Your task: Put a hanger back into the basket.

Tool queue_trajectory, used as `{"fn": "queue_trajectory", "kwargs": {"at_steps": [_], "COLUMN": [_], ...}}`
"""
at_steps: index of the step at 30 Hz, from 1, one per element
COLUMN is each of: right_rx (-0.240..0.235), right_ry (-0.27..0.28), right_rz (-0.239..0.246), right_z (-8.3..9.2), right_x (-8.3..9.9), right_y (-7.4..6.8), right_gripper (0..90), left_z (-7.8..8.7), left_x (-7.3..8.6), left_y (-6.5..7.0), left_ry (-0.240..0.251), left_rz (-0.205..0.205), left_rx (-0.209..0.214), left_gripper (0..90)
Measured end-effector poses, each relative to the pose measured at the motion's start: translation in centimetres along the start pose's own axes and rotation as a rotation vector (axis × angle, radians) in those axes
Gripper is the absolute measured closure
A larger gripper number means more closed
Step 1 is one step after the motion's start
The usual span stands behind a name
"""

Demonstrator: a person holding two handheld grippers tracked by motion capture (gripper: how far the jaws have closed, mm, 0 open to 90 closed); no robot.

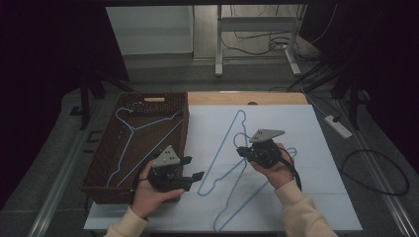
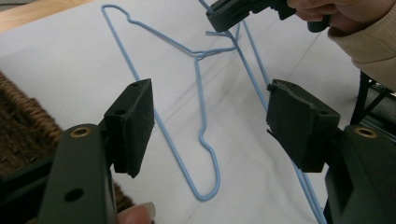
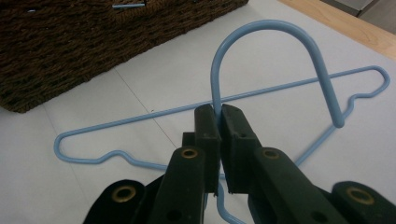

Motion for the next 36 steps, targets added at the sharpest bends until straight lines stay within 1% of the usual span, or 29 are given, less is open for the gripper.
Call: {"fn": "queue_trajectory", "kwargs": {"at_steps": [7,11,13,15,19,22,24,26,32,34,35,36], "right_rx": [-0.002,-0.002,-0.002,-0.002,-0.002,-0.001,-0.001,-0.001,-0.001,0.0,0.0,0.001], "right_ry": [0.002,0.005,0.008,0.01,0.015,0.016,0.018,0.021,0.024,0.025,0.025,0.029], "right_rz": [0.002,0.003,0.003,0.004,0.003,0.005,0.006,0.007,0.006,0.006,0.006,0.007], "right_z": [0.0,0.1,0.1,0.2,0.3,0.3,0.3,0.4,0.4,0.5,0.5,0.6], "right_x": [0.0,0.0,0.0,0.0,0.0,0.0,0.0,0.0,0.0,0.0,0.0,0.0], "right_y": [-0.1,-0.1,-0.2,-0.2,-0.2,-0.3,-0.3,-0.3,-0.4,-0.4,-0.4,-0.4], "right_gripper": [86.4,86.4,86.4,86.4,86.4,86.4,86.4,86.4,86.4,86.3,86.3,86.4], "left_z": [-1.5,-2.9,-3.4,-3.7,-4.4,-5.0,-5.8,-6.4,-8.3,-8.8,-8.8,-9.4], "left_x": [-0.6,-0.9,-1.0,-1.1,-1.2,-1.1,-1.0,-0.9,-0.7,-0.7,-0.7,-0.7], "left_y": [1.4,2.6,3.0,3.3,4.0,4.4,4.6,4.9,5.3,5.5,5.5,5.7], "left_ry": [-0.021,-0.048,-0.062,-0.068,-0.089,-0.102,-0.127,-0.146,-0.183,-0.193,-0.193,-0.201], "left_rz": [-0.026,-0.046,-0.057,-0.048,-0.058,-0.057,-0.06,-0.063,-0.061,-0.06,-0.06,-0.062], "left_rx": [0.025,0.045,0.034,0.053,0.06,0.064,0.055,0.06,0.064,0.067,0.067,0.074], "left_gripper": [33.1,33.1,33.1,33.2,33.1,33.1,33.0,32.7,32.7,32.7,32.8,32.8]}}
Point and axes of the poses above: each handheld gripper's, and its own axes: z roughly backward along the jaws, x roughly out of its underside, y roughly to its right, the point moved 7 cm from there along -z, roughly forward along the jaws, and after that the axes turned 11 degrees about -y, right-handed, at the moved point
